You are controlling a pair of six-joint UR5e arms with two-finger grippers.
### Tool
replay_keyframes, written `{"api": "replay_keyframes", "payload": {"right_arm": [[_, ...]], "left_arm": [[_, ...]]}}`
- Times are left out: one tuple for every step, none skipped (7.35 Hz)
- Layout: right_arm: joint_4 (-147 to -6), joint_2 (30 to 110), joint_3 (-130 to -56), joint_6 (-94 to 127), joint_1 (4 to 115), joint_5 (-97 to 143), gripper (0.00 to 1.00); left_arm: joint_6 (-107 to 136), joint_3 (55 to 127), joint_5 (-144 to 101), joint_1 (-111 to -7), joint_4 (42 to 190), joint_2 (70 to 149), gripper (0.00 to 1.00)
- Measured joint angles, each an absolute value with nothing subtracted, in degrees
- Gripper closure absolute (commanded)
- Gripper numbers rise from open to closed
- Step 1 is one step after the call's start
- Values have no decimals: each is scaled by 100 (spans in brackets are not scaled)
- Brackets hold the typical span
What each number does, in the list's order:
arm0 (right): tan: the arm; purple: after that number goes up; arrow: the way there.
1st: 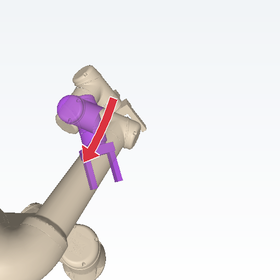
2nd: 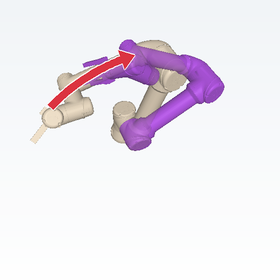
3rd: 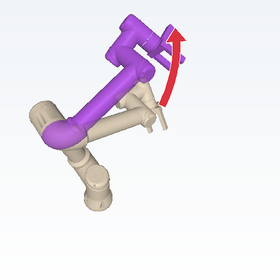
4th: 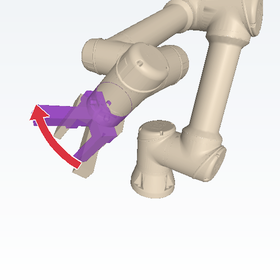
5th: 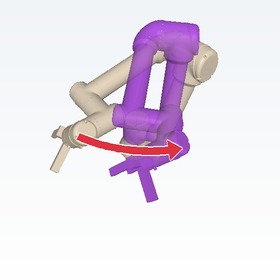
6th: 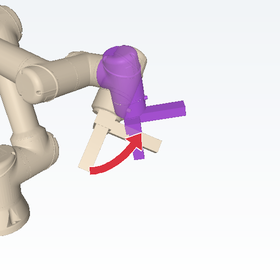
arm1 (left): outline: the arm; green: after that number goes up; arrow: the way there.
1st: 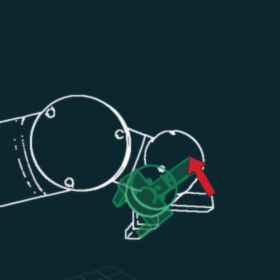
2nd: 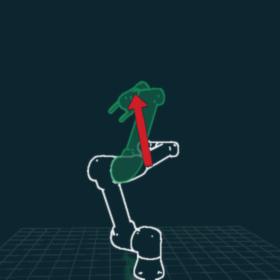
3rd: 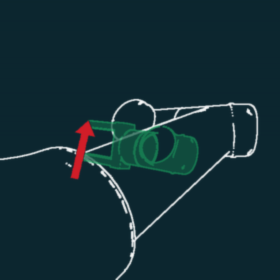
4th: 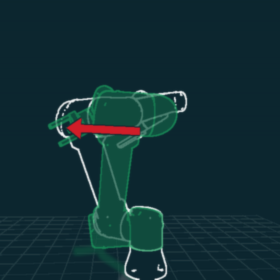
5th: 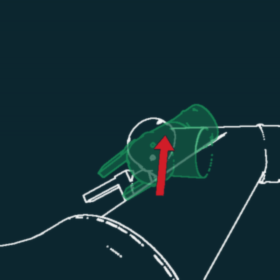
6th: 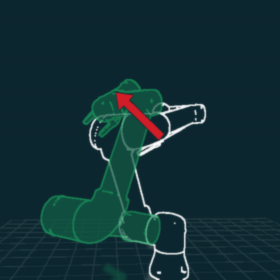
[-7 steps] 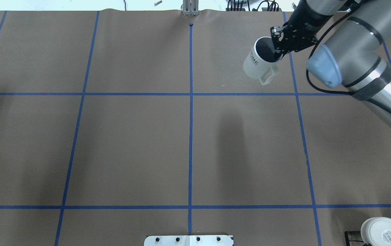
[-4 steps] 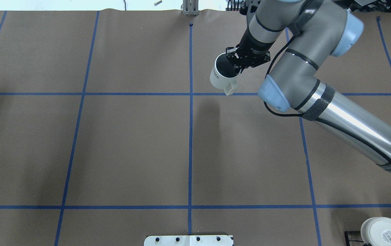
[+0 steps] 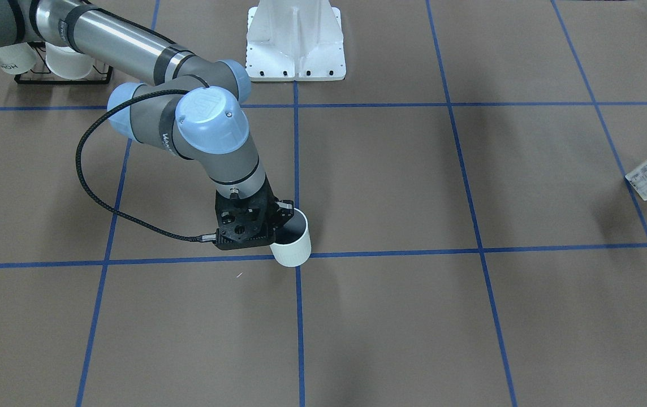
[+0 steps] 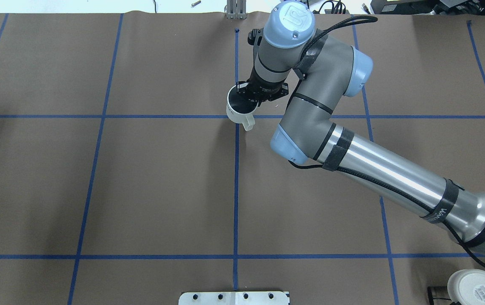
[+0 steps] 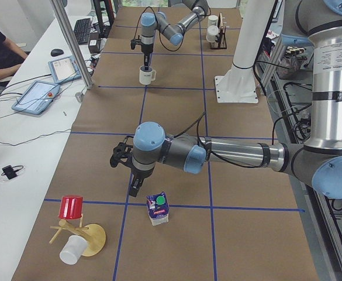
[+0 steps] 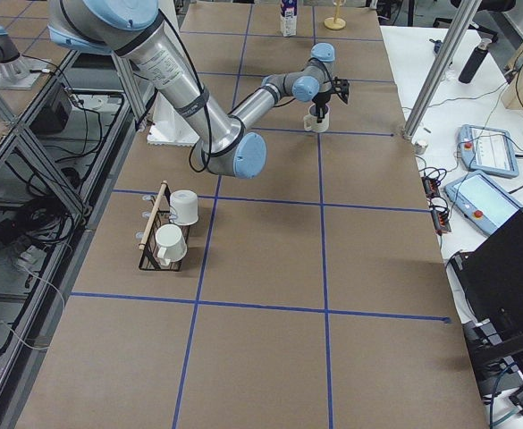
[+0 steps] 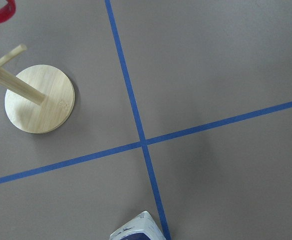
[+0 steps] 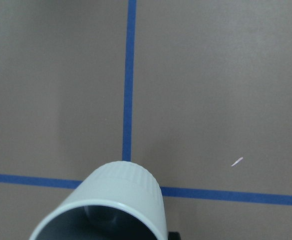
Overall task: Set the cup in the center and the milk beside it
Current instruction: 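Carry the white mug with the right gripper to the table center and lower it, then open the right gripper and lift it away from the mug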
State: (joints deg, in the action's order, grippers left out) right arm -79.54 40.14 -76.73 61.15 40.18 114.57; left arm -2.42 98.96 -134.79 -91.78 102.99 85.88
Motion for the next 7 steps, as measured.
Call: {"api": "replay_keyframes", "payload": {"right_arm": [[-7953,4012,-7649,6095,3932,11437,70],[-7959,4023,-7642,6080,3903,11428,24],[-7975,4039,-7643,6048,3932,11421,1],[-7996,4060,-7660,6000,4021,11440,0],[-8008,4145,-7738,5965,4143,11486,0],[-8009,4304,-7882,5897,4280,11600,0],[-8006,4499,-8064,5772,4461,11834,0]], "left_arm": [[-234,9853,-13481,-9200,10296,8601,2],[-231,9810,-13482,-9206,10294,8618,2],[-229,9787,-13484,-9216,10291,8626,2],[-231,9778,-13488,-9228,10289,8622,2],[-234,9780,-13492,-9236,10290,8611,2],[-238,9783,-13496,-9296,10269,8605,2],[-257,9785,-13499,-9426,10160,8592,2]]}}
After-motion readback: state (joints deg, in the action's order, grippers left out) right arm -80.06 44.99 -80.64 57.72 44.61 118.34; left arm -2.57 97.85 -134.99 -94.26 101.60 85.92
